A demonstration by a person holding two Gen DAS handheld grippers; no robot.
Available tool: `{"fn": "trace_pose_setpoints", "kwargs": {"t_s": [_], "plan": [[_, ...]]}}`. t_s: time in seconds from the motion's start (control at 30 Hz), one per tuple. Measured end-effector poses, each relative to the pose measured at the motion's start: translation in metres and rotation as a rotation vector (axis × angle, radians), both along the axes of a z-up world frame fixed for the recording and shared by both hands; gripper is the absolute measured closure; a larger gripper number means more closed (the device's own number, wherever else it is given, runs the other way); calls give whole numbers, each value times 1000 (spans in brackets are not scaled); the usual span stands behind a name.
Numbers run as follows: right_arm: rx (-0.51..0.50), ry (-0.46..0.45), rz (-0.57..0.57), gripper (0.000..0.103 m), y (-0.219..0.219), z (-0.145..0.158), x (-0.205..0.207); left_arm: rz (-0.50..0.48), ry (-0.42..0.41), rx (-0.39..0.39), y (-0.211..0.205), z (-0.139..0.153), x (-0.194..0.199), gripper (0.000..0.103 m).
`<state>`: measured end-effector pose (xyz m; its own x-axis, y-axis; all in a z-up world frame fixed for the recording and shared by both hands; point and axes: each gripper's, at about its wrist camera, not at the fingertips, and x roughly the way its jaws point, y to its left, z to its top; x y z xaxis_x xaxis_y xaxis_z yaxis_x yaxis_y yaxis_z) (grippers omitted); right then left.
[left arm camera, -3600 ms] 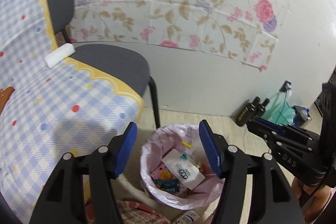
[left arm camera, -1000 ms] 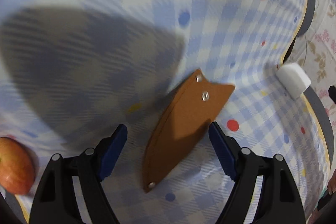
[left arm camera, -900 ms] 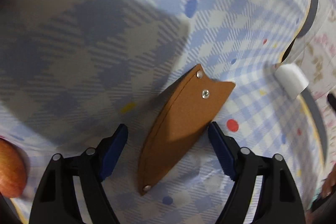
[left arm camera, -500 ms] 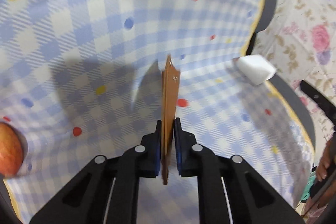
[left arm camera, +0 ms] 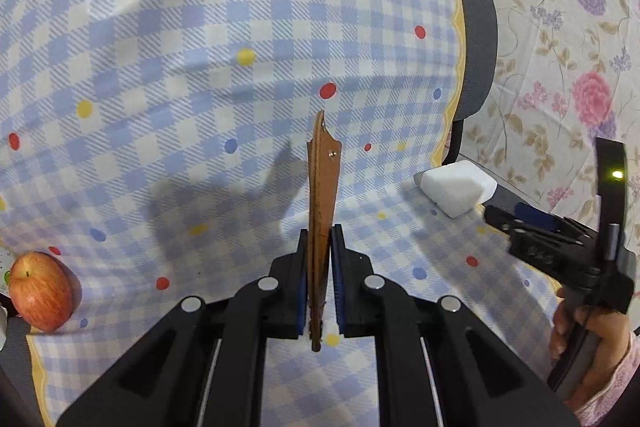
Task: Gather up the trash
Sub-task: 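Grasp the brown leather sheath with the left gripper while the right grasps the foam block, then carry the sheath and foam block over the wastebasket with both grippers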
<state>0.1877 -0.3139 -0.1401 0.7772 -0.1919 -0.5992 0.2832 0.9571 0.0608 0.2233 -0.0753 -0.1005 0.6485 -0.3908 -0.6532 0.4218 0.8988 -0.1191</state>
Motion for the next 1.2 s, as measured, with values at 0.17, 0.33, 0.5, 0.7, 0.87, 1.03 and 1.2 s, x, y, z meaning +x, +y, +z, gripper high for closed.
{"fn": "trace_pose_setpoints", "kwargs": {"t_s": [0.17, 0.33, 0.5, 0.7, 0.87, 1.03, 1.2], "plan": [[-101, 50, 20, 30, 11, -8, 32, 1, 29, -10, -7, -13, 11, 95], [-191, 129, 1, 32, 20, -21, 61, -4, 44, -20, -10, -18, 18, 95], [-208, 153, -33, 60, 18, -26, 71, -4, 46, -28, -11, -18, 18, 95], [-134, 98, -10, 92, 21, -11, 46, 5, 47, -18, -8, -18, 9, 95], [-77, 22, 52, 95, 34, 11, 1, -3, 41, -28, -6, -10, -10, 95], [-34, -37, 109, 95, 45, 28, -57, -28, 34, -31, -8, -1, -45, 95], [-26, -79, 117, 95, 49, 38, -107, -48, 0, -18, -14, 10, -84, 95]]}}
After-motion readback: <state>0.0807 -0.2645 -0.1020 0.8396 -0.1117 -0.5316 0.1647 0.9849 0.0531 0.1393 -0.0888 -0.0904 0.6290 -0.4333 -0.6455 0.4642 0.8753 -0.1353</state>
